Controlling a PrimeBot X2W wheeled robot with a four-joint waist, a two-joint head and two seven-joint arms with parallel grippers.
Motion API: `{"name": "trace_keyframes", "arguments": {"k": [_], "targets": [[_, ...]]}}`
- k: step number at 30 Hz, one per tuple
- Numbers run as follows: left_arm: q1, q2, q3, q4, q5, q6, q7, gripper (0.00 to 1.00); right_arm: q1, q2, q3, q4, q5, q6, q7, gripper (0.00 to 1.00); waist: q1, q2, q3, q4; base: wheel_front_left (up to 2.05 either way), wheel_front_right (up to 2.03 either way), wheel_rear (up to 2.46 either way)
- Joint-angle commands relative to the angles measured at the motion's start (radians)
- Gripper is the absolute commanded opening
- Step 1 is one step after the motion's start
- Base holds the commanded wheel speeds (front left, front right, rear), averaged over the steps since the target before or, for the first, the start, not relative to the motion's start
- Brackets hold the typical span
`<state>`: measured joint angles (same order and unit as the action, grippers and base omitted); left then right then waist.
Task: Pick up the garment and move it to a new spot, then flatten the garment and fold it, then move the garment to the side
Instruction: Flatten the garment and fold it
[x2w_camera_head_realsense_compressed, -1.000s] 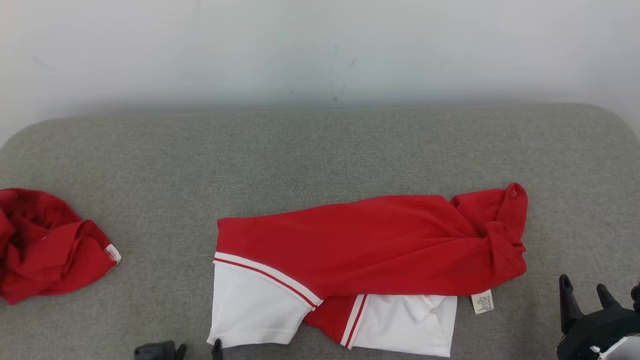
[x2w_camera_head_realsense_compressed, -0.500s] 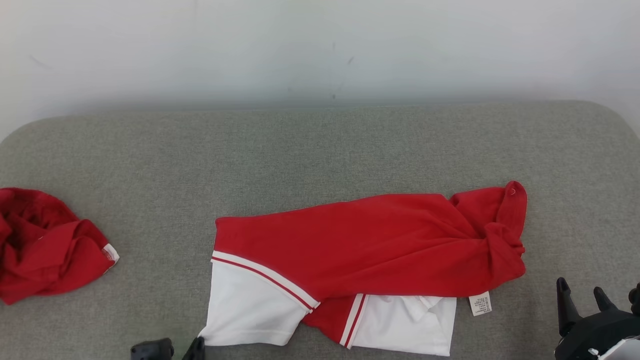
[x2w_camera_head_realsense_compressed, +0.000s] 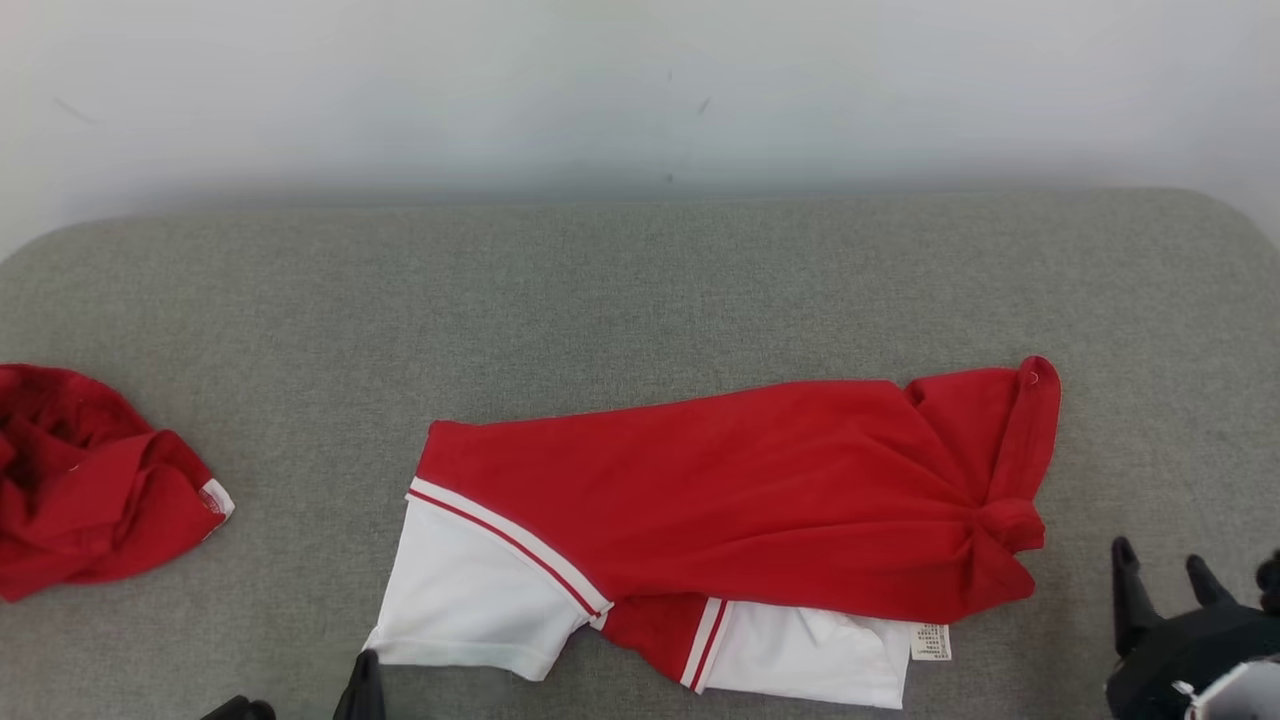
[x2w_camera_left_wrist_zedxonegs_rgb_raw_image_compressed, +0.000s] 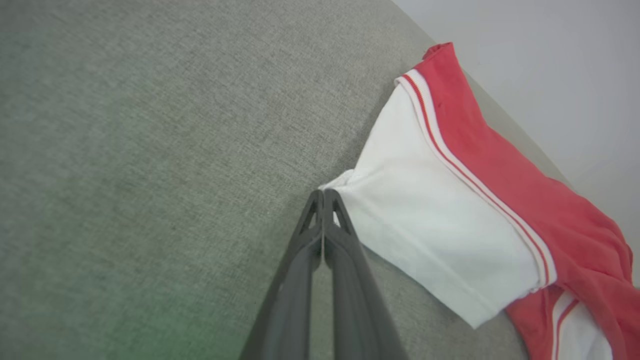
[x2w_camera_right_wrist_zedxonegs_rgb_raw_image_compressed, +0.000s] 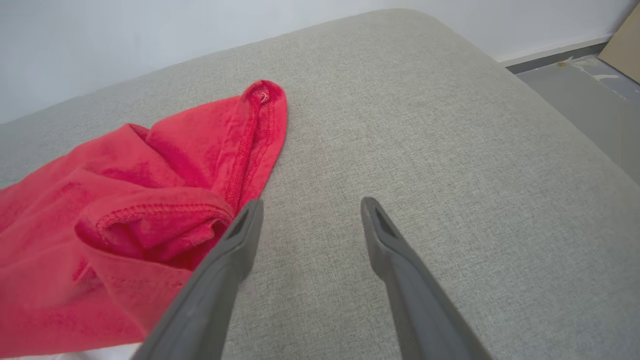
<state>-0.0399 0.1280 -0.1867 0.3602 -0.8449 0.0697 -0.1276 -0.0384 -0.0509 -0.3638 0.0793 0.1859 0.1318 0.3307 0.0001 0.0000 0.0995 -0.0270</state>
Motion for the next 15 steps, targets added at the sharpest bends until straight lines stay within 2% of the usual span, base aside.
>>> {"name": "trace_keyframes", "arguments": {"k": [1,4,7,13,15], "targets": [[0.009,-0.005,-0.005,-0.009,0.013,0.001,0.0,0.0,-0.007,0.001,0.013,-0.004,-0.011,-0.002,0.005,1.0,-0.0001,0.0,0.007,-0.001,0.0,0.0,0.0],[-0.003,-0.008,-0.023,-0.008,0.026,0.001,0.004,0.0,-0.026,-0.003,0.07,0.006,-0.025,-0.002,0.036,1.0,-0.0001,0.0,0.014,-0.002,0.0,0.0,0.0],[-0.016,-0.009,-0.034,-0.005,0.031,0.003,0.004,0.0,-0.028,-0.006,0.128,0.01,0.014,-0.002,0.068,1.0,-0.0001,0.0,0.018,0.002,0.0,0.0,0.0],[-0.02,-0.009,-0.044,0.001,0.035,0.006,0.002,0.0,-0.009,-0.006,0.184,0.0,0.071,-0.002,0.102,1.0,-0.0001,0.0,0.02,0.006,0.0,0.0,0.0],[-0.019,-0.008,-0.043,0.001,0.033,0.007,0.001,0.0,0.006,-0.027,0.202,0.004,0.071,-0.002,0.123,1.0,-0.0001,0.0,0.021,0.006,0.0,0.0,0.0]]}}
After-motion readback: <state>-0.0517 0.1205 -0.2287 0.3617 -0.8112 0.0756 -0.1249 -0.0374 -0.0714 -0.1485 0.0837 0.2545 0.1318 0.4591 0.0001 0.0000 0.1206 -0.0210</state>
